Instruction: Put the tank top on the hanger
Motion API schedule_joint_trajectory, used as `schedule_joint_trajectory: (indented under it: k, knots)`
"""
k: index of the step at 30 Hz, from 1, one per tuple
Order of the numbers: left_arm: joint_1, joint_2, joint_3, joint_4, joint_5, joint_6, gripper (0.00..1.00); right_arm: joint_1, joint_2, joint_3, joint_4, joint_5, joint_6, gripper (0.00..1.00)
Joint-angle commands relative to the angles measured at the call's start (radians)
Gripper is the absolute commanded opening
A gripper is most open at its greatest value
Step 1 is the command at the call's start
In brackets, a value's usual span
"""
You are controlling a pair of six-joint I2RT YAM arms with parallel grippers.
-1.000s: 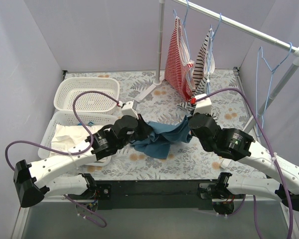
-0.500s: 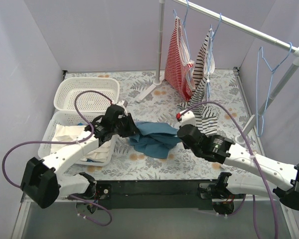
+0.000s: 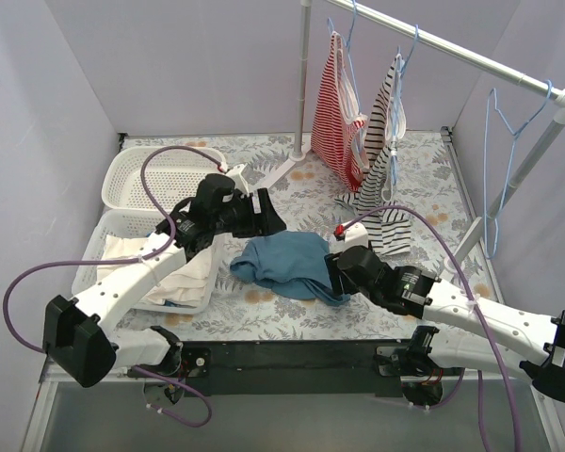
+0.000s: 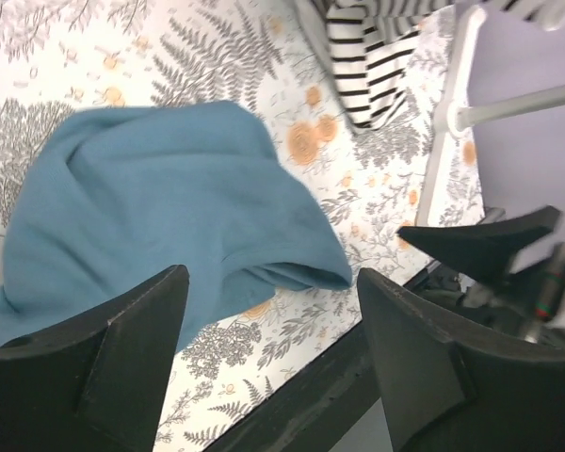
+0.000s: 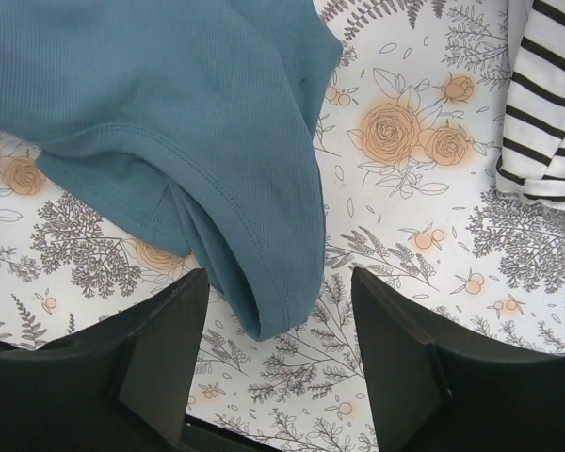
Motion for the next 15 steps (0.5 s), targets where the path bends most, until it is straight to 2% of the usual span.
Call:
schedule_joint_trajectory:
  k: [1, 6, 7, 8, 9, 10, 13, 14, 15]
  knots:
    - [0.005, -0.062, 0.088, -0.067, 0.027, 0.064, 0.73, -0.003, -0.033, -0.032, 0.050, 0.002, 0.042, 0.71]
    - [-0.031, -0.054, 0.221, -0.084, 0.063, 0.088, 0.69, -0.005, -0.037, -0.077, 0.104, -0.036, 0.054, 0.71]
    - [-0.056, -0.039, 0.305, -0.106, 0.038, 0.105, 0.69, -0.003, -0.039, -0.087, 0.119, -0.042, 0.059, 0.71]
    - [-0.089, -0.022, 0.348, -0.118, -0.044, 0.116, 0.69, -0.003, -0.039, -0.100, 0.131, -0.051, 0.061, 0.72]
    - [-0.173, 0.027, 0.405, -0.132, -0.099, 0.128, 0.69, -0.003, -0.040, -0.119, 0.142, -0.058, 0.064, 0.72]
    - [-0.214, 0.056, 0.510, -0.155, -0.138, 0.150, 0.69, -0.003, -0.042, -0.130, 0.160, -0.064, 0.067, 0.72]
    - [-0.342, 0.192, 0.681, -0.178, -0.259, 0.174, 0.69, -0.003, -0.048, -0.179, 0.202, -0.079, 0.080, 0.72]
    - [-0.370, 0.235, 0.799, -0.181, -0.291, 0.197, 0.69, -0.003, -0.048, -0.189, 0.209, -0.081, 0.088, 0.72]
    - [-0.422, 0.274, 0.853, -0.184, -0.361, 0.210, 0.69, -0.003, -0.045, -0.210, 0.216, -0.081, 0.093, 0.72]
